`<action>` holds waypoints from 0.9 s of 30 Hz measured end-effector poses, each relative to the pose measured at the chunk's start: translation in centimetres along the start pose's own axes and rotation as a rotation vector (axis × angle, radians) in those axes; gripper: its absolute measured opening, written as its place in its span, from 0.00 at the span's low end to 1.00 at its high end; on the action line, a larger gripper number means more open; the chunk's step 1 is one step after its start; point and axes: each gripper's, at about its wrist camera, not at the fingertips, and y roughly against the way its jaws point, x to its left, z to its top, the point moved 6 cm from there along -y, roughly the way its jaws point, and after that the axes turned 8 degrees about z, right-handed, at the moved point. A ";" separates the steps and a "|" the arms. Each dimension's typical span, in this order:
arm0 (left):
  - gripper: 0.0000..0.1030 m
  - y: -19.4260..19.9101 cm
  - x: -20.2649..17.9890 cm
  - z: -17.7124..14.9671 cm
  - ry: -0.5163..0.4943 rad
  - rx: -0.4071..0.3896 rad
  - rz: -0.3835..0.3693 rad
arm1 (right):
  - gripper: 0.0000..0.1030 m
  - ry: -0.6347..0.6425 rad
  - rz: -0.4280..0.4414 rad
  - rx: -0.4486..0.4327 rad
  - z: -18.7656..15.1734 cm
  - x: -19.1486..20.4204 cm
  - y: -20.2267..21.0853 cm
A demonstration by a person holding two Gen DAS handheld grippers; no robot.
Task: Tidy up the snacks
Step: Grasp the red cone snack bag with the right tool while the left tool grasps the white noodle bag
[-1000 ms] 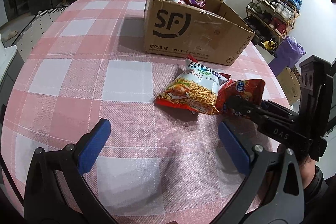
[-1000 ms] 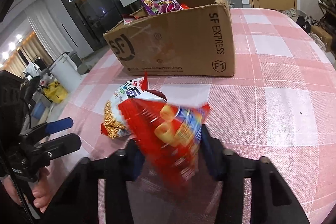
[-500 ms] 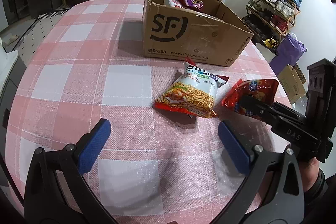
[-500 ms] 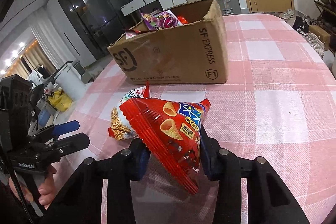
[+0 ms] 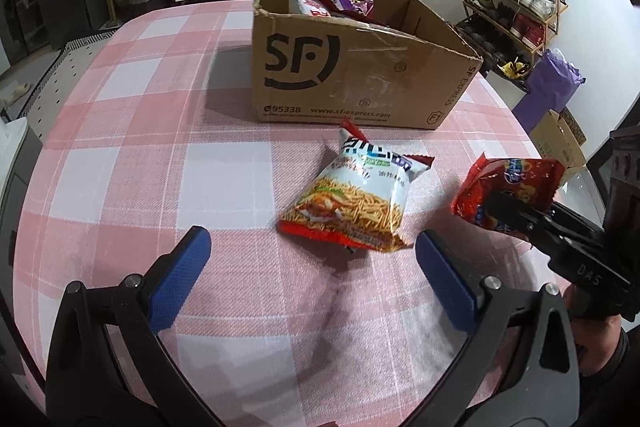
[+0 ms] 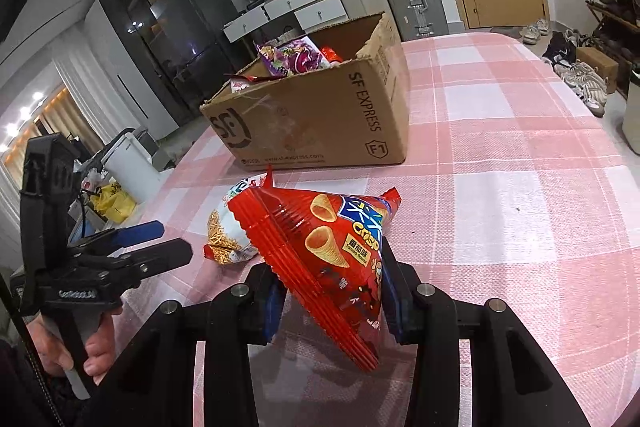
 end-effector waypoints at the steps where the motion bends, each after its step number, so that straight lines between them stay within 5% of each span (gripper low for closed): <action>1: 0.99 -0.3 -0.2 0.3 -0.007 0.002 0.000 | 0.40 0.000 0.000 -0.001 0.0 -0.1 0.1; 27: 0.99 -5.6 -2.1 2.9 -0.017 0.085 -0.043 | 0.40 -0.056 0.010 0.007 0.8 -1.8 -0.6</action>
